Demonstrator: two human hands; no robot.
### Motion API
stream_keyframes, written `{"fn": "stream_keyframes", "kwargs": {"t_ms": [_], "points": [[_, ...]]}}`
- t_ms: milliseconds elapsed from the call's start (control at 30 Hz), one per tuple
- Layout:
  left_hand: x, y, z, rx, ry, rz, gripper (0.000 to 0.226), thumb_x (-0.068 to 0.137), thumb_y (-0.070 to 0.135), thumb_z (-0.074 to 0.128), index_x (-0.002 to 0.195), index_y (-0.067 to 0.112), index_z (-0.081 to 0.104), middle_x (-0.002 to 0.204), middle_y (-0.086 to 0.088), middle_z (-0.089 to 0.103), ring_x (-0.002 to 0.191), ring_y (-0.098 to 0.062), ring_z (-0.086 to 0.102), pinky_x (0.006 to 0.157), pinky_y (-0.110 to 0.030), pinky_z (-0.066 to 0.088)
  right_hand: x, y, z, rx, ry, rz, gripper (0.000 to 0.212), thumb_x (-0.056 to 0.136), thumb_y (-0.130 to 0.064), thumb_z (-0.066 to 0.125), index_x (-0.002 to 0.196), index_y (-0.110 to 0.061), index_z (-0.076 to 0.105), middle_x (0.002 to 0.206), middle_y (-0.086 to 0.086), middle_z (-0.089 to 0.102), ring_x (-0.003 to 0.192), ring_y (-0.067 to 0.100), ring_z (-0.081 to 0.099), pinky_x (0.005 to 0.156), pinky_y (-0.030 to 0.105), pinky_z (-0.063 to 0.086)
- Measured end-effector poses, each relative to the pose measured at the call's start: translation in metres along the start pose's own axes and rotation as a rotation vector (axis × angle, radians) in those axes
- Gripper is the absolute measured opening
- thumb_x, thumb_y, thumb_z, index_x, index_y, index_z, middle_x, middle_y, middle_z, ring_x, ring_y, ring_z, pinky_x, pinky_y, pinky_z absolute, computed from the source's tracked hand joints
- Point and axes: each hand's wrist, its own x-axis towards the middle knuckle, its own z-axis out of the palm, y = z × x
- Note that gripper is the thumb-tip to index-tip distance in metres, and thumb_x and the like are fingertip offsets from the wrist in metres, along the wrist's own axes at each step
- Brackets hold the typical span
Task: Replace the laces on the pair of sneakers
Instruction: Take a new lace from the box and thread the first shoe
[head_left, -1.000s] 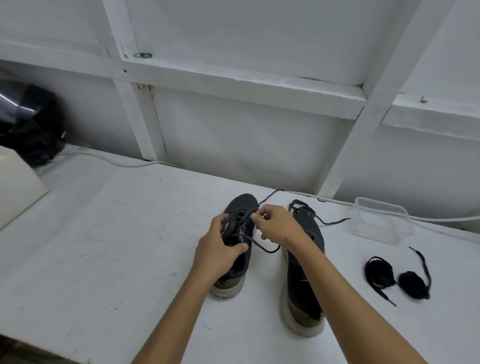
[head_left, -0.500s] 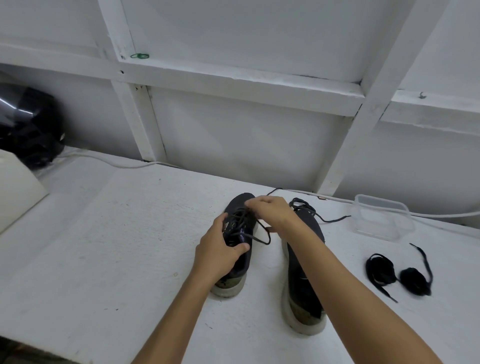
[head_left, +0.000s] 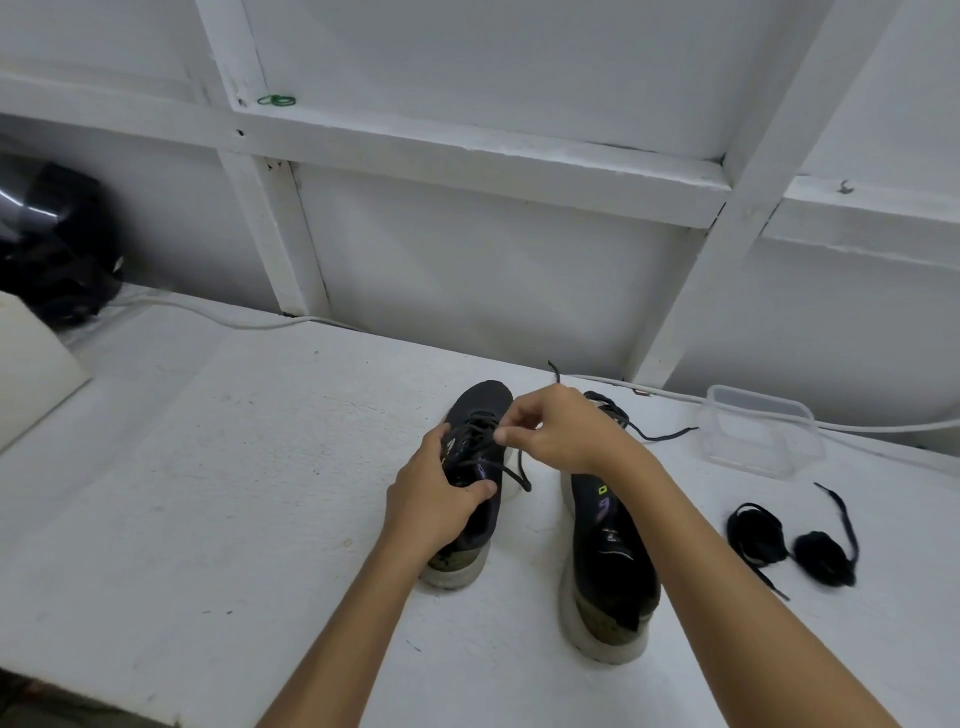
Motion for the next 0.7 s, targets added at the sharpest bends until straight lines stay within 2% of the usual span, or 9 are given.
{"fn": "stream_keyframes", "kwargs": {"t_ms": [133, 200, 267, 367, 467, 567, 633, 700], "points": [[0.0, 0.0, -0.001, -0.021, 0.009, -0.015, 0.085, 0.077, 0.043, 0.08, 0.148, 0.036, 0.034, 0.134, 0.01, 0.059, 0.12, -0.018, 0.058, 0.102, -0.038, 0.047, -0.013, -0.005, -0.006, 0.004, -0.148, 0.052, 0.013, 0.094, -0.035, 0.068, 0.091, -0.026, 0.077, 0.082, -0.009, 0.075, 0.068, -0.003, 0.064, 0.073, 0.022, 0.048], [0.0, 0.0, -0.001, -0.041, 0.008, -0.023, 0.086, 0.077, 0.042, 0.081, 0.149, 0.036, 0.034, 0.136, 0.01, 0.059, 0.122, -0.018, 0.057, 0.103, -0.039, 0.047, -0.021, -0.006, -0.016, -0.042, -0.311, 0.118, 0.017, 0.094, -0.035, 0.064, 0.09, -0.026, 0.078, 0.086, -0.011, 0.077, 0.075, -0.002, 0.068, 0.084, 0.027, 0.053], [0.0, -0.001, -0.001, -0.053, 0.003, -0.029, 0.086, 0.078, 0.041, 0.081, 0.149, 0.036, 0.034, 0.138, 0.009, 0.058, 0.123, -0.019, 0.057, 0.104, -0.039, 0.046, -0.026, -0.005, -0.023, -0.193, -0.423, 0.201, 0.015, 0.09, -0.038, 0.066, 0.09, -0.031, 0.08, 0.09, -0.014, 0.077, 0.089, 0.002, 0.069, 0.093, 0.03, 0.053], [0.0, -0.002, -0.001, -0.057, 0.004, -0.029, 0.085, 0.078, 0.043, 0.081, 0.148, 0.037, 0.034, 0.139, 0.009, 0.057, 0.123, -0.02, 0.057, 0.105, -0.041, 0.047, -0.03, -0.004, -0.02, -0.176, -0.574, 0.314, 0.015, 0.094, -0.031, 0.062, 0.099, -0.028, 0.076, 0.088, -0.015, 0.078, 0.085, 0.003, 0.074, 0.102, 0.035, 0.049], [0.0, -0.002, 0.0, -0.059, 0.01, -0.025, 0.085, 0.078, 0.043, 0.081, 0.148, 0.037, 0.035, 0.138, 0.01, 0.058, 0.123, -0.019, 0.057, 0.104, -0.039, 0.046, -0.028, 0.0, -0.011, -0.176, -0.496, 0.334, 0.013, 0.098, -0.031, 0.059, 0.101, -0.025, 0.07, 0.083, -0.012, 0.078, 0.076, 0.004, 0.075, 0.099, 0.03, 0.05], [-0.001, -0.002, 0.0, -0.063, 0.011, -0.013, 0.084, 0.078, 0.042, 0.08, 0.149, 0.036, 0.035, 0.138, 0.01, 0.058, 0.124, -0.018, 0.056, 0.104, -0.038, 0.046, -0.019, 0.005, -0.004, -0.303, -0.192, 0.238, 0.009, 0.095, -0.034, 0.063, 0.092, -0.03, 0.071, 0.081, -0.01, 0.076, 0.081, 0.009, 0.072, 0.083, 0.027, 0.054], [-0.001, -0.002, 0.0, -0.056, 0.015, 0.005, 0.083, 0.079, 0.043, 0.08, 0.149, 0.038, 0.035, 0.139, 0.01, 0.057, 0.125, -0.018, 0.056, 0.103, -0.039, 0.046, -0.015, 0.005, 0.001, -0.238, -0.108, 0.169, 0.01, 0.094, -0.035, 0.064, 0.1, -0.033, 0.072, 0.093, -0.014, 0.071, 0.088, 0.008, 0.066, 0.074, 0.023, 0.049], [-0.001, -0.003, 0.0, -0.043, 0.017, 0.033, 0.082, 0.079, 0.044, 0.078, 0.148, 0.041, 0.034, 0.139, 0.009, 0.056, 0.126, -0.017, 0.055, 0.104, -0.041, 0.047, -0.013, 0.006, 0.006, -0.144, -0.158, 0.137, 0.02, 0.095, -0.036, 0.063, 0.114, -0.032, 0.071, 0.11, -0.015, 0.067, 0.096, 0.008, 0.064, 0.081, 0.023, 0.048]]}}
